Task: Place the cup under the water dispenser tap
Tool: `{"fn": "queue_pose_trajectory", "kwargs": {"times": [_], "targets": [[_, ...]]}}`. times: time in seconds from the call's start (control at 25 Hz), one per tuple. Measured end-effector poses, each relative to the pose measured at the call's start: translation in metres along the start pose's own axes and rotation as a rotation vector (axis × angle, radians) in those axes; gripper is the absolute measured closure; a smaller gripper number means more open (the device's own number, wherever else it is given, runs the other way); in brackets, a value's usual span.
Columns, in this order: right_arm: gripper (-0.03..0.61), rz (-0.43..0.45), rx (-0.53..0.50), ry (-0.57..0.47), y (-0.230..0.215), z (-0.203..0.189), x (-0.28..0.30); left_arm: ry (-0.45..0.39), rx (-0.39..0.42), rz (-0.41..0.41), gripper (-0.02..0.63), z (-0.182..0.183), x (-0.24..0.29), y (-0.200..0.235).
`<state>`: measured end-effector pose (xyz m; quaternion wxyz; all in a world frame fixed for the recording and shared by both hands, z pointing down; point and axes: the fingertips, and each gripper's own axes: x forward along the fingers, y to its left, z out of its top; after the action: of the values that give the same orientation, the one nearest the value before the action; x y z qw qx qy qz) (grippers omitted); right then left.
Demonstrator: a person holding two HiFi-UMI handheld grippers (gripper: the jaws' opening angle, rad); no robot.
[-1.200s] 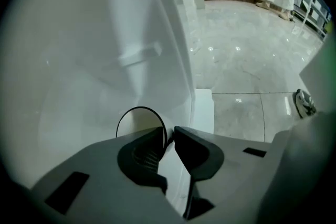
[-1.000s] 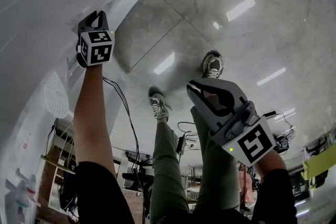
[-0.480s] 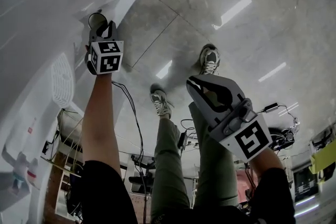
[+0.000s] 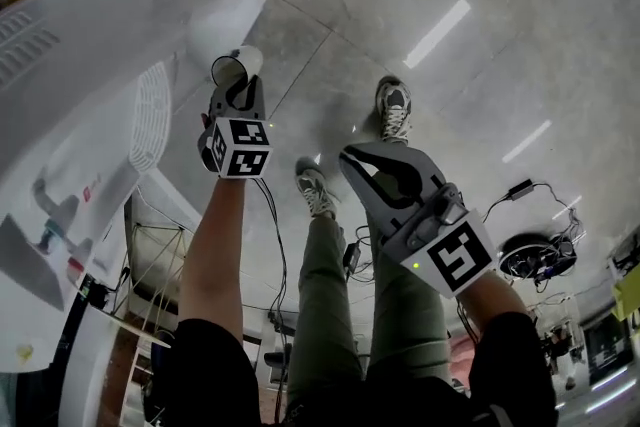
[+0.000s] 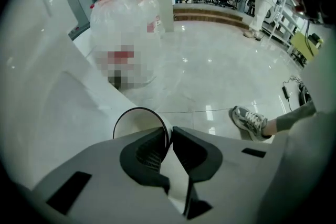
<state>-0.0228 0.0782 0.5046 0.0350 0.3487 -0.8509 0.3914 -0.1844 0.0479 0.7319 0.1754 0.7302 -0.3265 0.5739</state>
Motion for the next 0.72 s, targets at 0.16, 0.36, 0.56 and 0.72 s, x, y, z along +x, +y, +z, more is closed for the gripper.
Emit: {"fn": "queue_pose_trajectory", "kwargs": {"times": [0.16, 0.36, 0.56, 0.72], "targets": [[0.532, -0.015, -0.001, -0.035, 0.027, 0.019, -0.019, -0.024, -0.014, -0.018, 0.555, 0.013, -0.046, -0.024], [0.532, -0.027, -0.011, -0.062, 0.059, 0.036, -0.039, -0.041, -0.078, -0.013, 0.555, 0.024, -0.101, -0.044], [0.532, -0.045, -0.043, -0.076, 0.089, 0.064, -0.057, -0.035, -0.105, -0.013, 0.555, 0.026, -0.157, -0.054], [0.532, -0.022, -0.063, -0.086, 0.117, 0.095, -0.068, -0.027, -0.124, 0.004, 0.555, 0.029, -0.206, -0.047]]}}
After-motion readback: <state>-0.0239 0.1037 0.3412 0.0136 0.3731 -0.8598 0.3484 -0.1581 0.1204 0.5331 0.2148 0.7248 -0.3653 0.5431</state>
